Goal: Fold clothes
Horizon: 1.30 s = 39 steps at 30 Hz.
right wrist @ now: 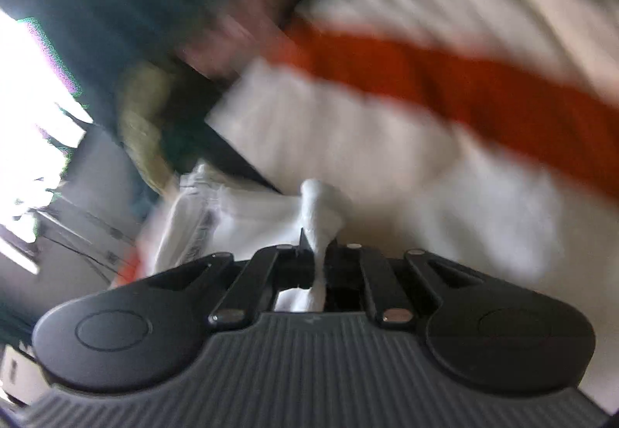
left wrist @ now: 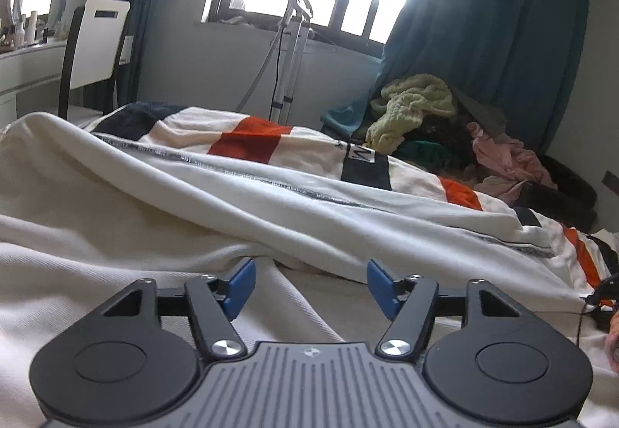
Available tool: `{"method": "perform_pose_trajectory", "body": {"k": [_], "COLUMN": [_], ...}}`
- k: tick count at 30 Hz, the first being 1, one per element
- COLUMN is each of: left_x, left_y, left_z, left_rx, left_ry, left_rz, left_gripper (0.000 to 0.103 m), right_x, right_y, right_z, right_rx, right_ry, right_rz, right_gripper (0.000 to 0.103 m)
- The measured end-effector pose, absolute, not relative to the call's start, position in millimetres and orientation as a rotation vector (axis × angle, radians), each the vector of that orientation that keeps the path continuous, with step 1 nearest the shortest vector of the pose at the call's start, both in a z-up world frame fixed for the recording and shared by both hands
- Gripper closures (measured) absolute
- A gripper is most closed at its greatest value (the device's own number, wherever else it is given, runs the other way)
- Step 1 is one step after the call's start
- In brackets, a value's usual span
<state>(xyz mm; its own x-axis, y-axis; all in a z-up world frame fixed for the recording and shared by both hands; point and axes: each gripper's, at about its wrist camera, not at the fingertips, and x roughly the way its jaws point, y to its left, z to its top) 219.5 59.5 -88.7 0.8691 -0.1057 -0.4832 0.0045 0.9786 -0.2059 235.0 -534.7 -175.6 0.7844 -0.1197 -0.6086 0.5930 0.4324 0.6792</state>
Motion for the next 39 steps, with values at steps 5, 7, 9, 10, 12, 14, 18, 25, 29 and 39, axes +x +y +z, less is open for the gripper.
{"method": "perform_pose_trajectory", "body": {"k": [5,7,9,10,12,14,18,25,29,39], "left_x": [213.6,211.6,209.3,207.2,200.8,192.9,171.7,132.8,104.7,48.7], "left_y": [49.9,46.2,44.2,43.3,41.8,40.5,35.1,24.8,20.0,30.9], "left_z": [-85.1,-82.5,-80.0,-79.3,-76.9,-74.0,-69.5,-50.9,-40.8,-42.9], "left_rx": [-0.158,-0.152,-0.143,-0.134,-0.127,-0.128,-0.114,-0.08,-0.074,-0.143], "left_ry": [0.515,0.517,0.518,0.523,0.523,0.515,0.504,0.457,0.434,0.472], "left_rz": [-0.057,-0.055,-0.062,-0.062,-0.06,-0.057,-0.053,-0.045,-0.035,0.0], "left_gripper": [0.028,0.025,0.019,0.019,0.018,0.014,0.01,0.005,0.001,0.0], "right_x": [231.5,228.7,227.2,225.0,220.8,213.3,203.3,178.2,131.4,61.0], "right_y": [-521.0,-516.3,-523.0,-526.0,-534.0,-544.6,-541.0,-497.2,-445.8,-397.0], "right_z": [-139.1,-128.3,-130.7,-134.3,-142.6,-151.5,-150.6,-98.5,-70.3,-37.2], "right_rx": [0.889,0.841,0.797,0.75,0.692,0.742,0.745,0.624,0.476,0.32], "right_ry": [0.441,0.435,0.443,0.452,0.476,0.5,0.514,0.569,0.583,0.534], "right_rz": [-0.437,-0.477,-0.522,-0.542,-0.573,-0.565,-0.532,-0.377,-0.222,-0.091], "right_gripper": [0.096,0.096,0.096,0.096,0.096,0.095,0.087,0.017,0.016,0.017]}}
